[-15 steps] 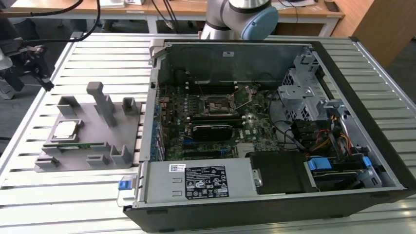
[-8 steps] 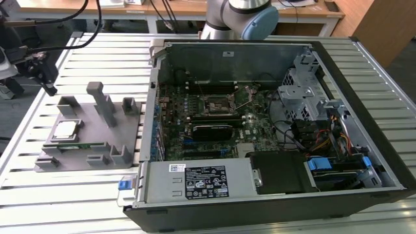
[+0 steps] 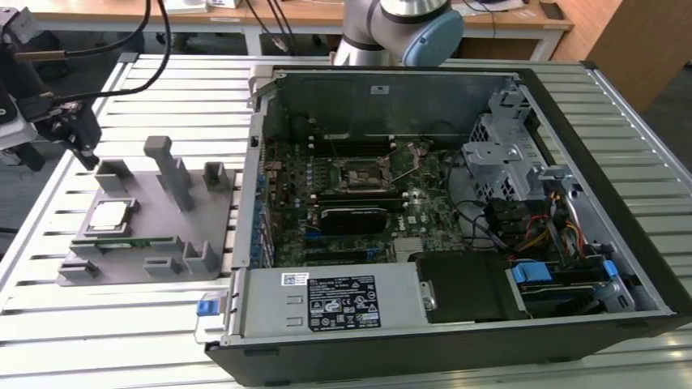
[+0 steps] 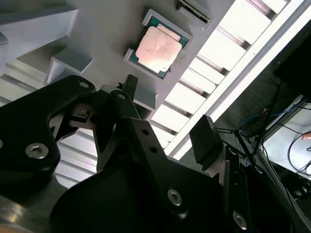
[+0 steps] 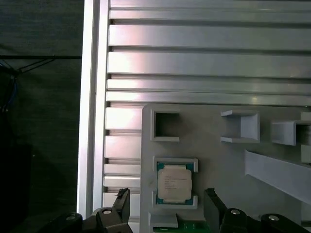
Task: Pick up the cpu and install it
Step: 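Pick up the cpu and move it towards the insertion slot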
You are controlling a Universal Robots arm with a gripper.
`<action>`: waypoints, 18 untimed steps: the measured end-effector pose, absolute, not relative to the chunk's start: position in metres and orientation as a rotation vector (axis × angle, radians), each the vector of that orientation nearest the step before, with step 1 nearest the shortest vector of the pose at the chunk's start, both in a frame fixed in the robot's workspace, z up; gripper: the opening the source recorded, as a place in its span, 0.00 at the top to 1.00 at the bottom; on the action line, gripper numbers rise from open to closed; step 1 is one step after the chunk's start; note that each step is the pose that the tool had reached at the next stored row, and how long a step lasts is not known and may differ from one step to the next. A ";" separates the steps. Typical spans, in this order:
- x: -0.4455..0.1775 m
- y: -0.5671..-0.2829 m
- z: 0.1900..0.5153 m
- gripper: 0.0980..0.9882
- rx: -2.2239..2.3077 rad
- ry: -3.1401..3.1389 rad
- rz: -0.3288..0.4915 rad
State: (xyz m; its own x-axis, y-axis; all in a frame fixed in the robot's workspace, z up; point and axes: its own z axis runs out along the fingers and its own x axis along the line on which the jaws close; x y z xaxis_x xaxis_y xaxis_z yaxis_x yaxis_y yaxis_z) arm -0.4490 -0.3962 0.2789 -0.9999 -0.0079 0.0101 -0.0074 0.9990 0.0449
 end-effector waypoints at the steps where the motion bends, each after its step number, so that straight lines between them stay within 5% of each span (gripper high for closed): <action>1: -0.449 -0.396 0.277 0.32 0.012 -3.130 -0.070; 18: -0.449 -0.399 0.258 0.32 0.039 -3.130 -0.071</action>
